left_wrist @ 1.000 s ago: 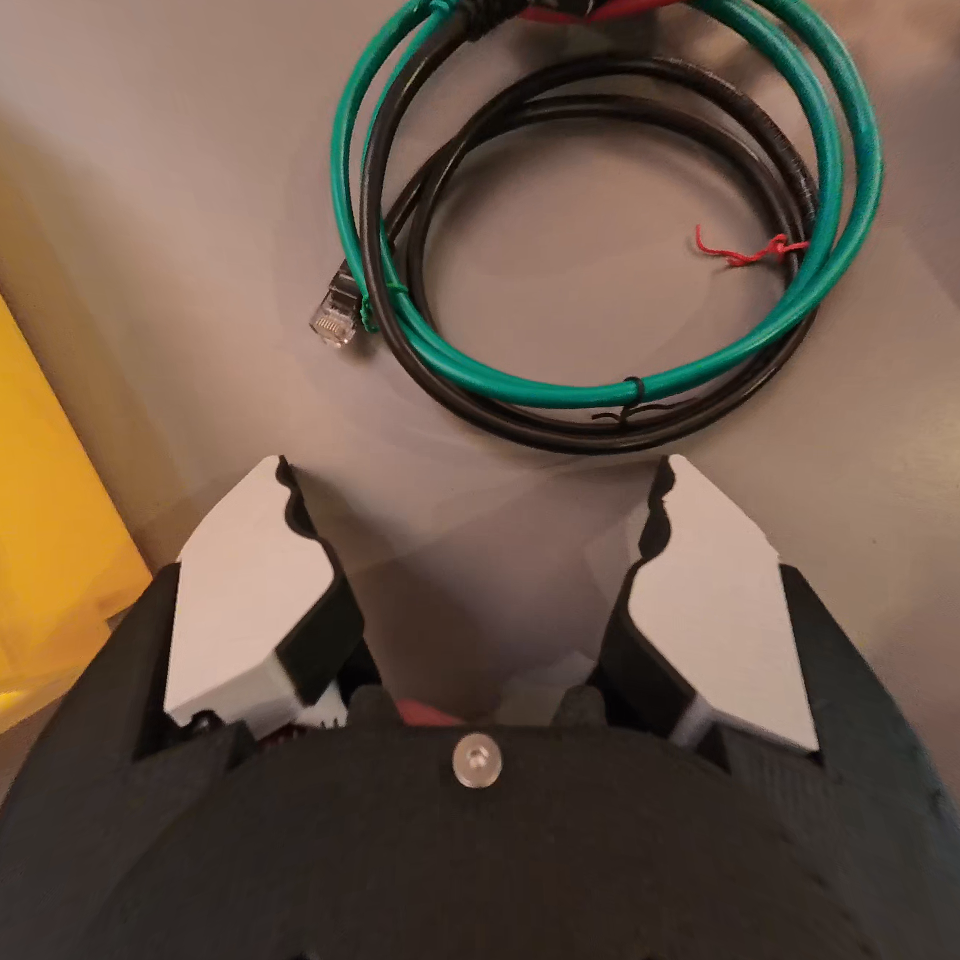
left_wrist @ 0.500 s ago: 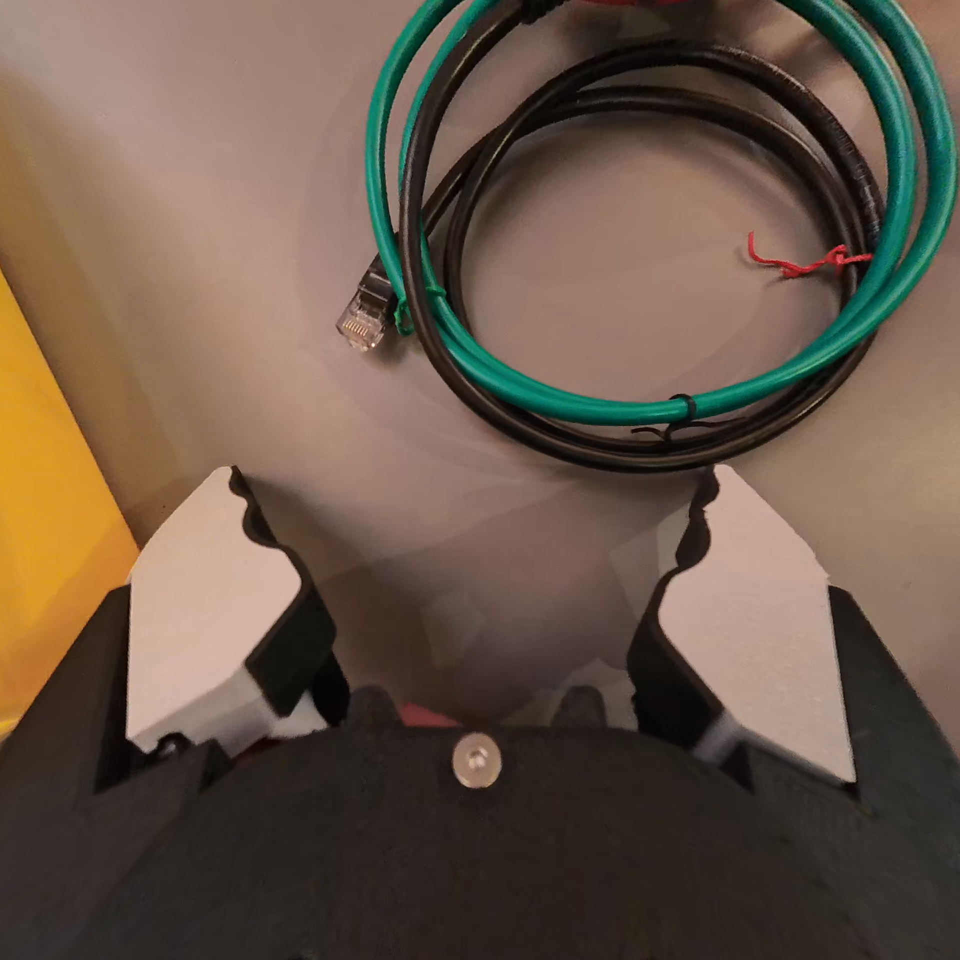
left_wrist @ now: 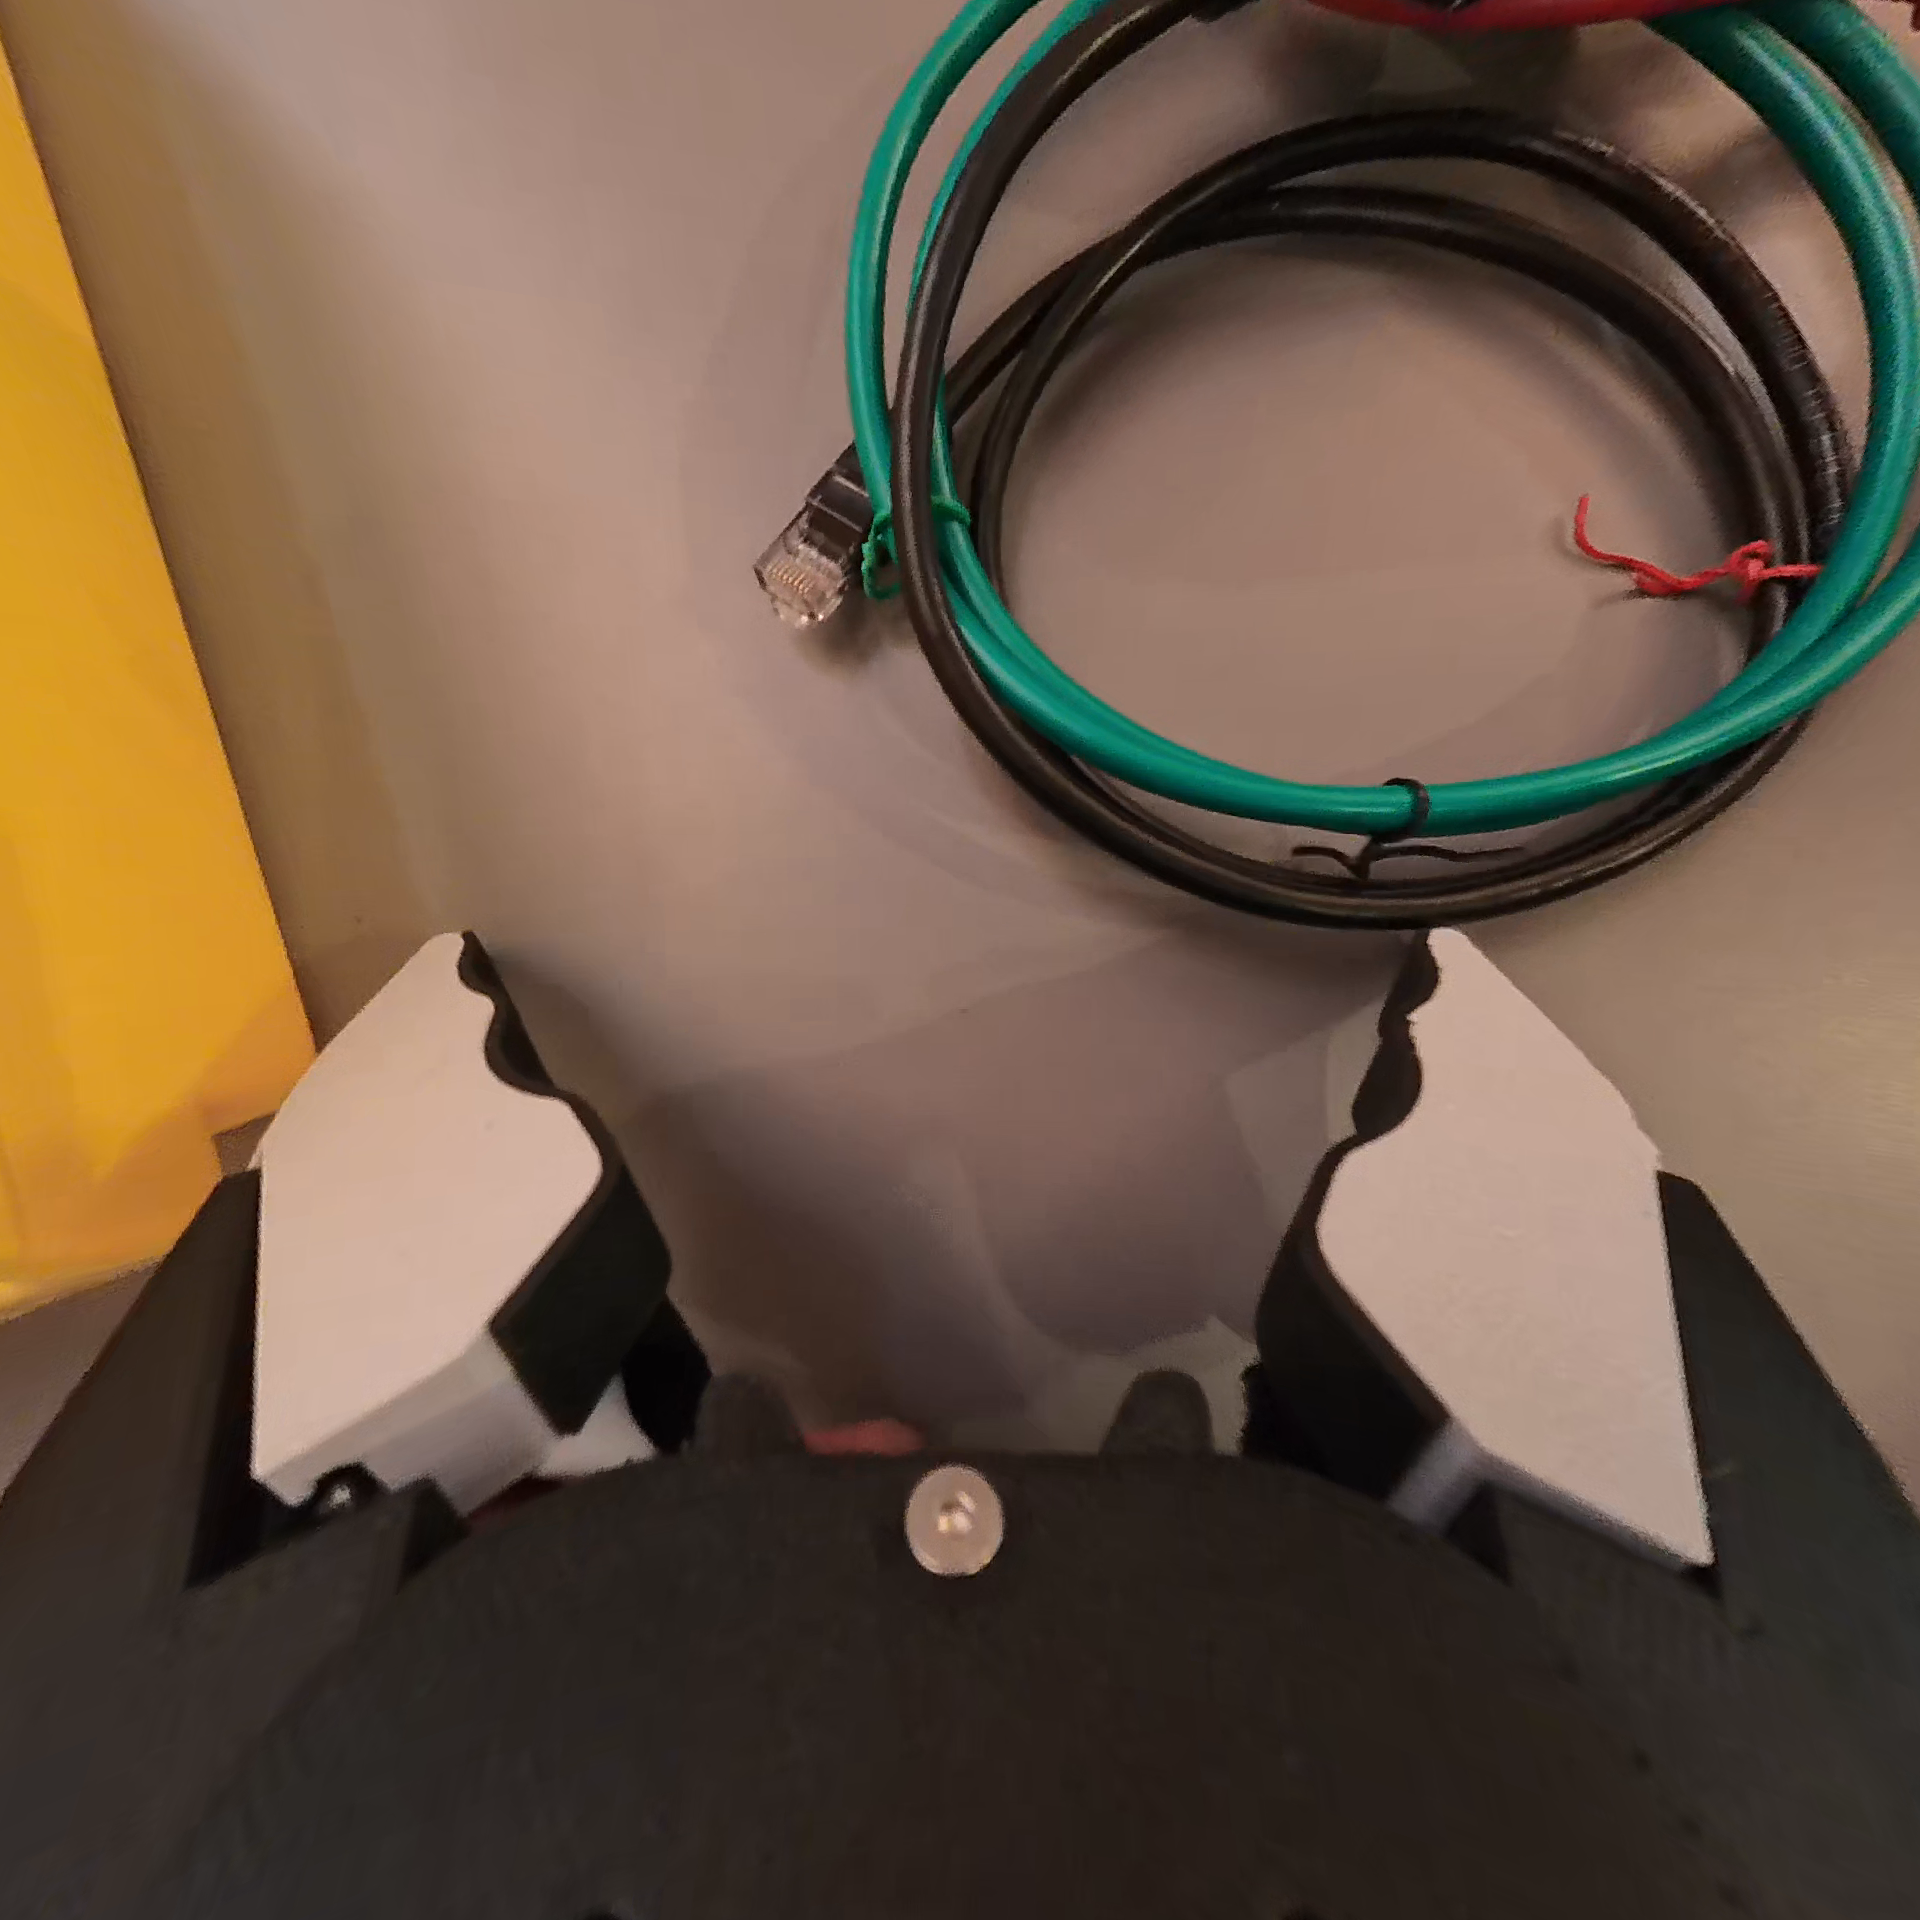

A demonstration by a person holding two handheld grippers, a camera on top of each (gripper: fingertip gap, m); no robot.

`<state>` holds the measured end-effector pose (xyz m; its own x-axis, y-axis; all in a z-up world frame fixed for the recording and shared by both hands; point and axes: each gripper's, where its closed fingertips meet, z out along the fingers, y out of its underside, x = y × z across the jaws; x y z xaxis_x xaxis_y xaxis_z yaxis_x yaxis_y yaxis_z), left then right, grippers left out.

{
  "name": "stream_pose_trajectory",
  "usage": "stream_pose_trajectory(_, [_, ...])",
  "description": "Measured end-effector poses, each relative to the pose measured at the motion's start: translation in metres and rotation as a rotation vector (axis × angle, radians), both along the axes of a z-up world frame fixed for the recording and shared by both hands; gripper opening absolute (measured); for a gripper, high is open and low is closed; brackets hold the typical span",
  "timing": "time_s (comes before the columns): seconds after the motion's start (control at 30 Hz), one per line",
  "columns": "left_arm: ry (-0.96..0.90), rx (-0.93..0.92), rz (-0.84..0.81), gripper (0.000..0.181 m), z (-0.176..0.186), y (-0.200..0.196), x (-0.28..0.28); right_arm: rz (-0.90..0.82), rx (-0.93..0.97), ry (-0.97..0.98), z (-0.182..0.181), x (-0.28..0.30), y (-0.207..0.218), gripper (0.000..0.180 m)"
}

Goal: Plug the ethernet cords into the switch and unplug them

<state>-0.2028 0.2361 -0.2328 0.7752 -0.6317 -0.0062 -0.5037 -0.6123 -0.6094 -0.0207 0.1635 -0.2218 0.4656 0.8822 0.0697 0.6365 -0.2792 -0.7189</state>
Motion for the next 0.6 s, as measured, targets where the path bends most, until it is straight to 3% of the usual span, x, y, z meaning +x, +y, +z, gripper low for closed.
stream_pose_trajectory(0.43, [-0.004,0.005,-0.068,0.146,0.0001,0.0021,0.003,-0.016,-0.013,-0.01,-0.0008,0.0002,0.0001,0.139])
stream_pose_trajectory(0.6, [-0.004,0.005,-0.068,0.146,0.0001,0.002,0.0027,-0.009,-0.05,-0.039,-0.0052,-0.006,-0.006,0.155])
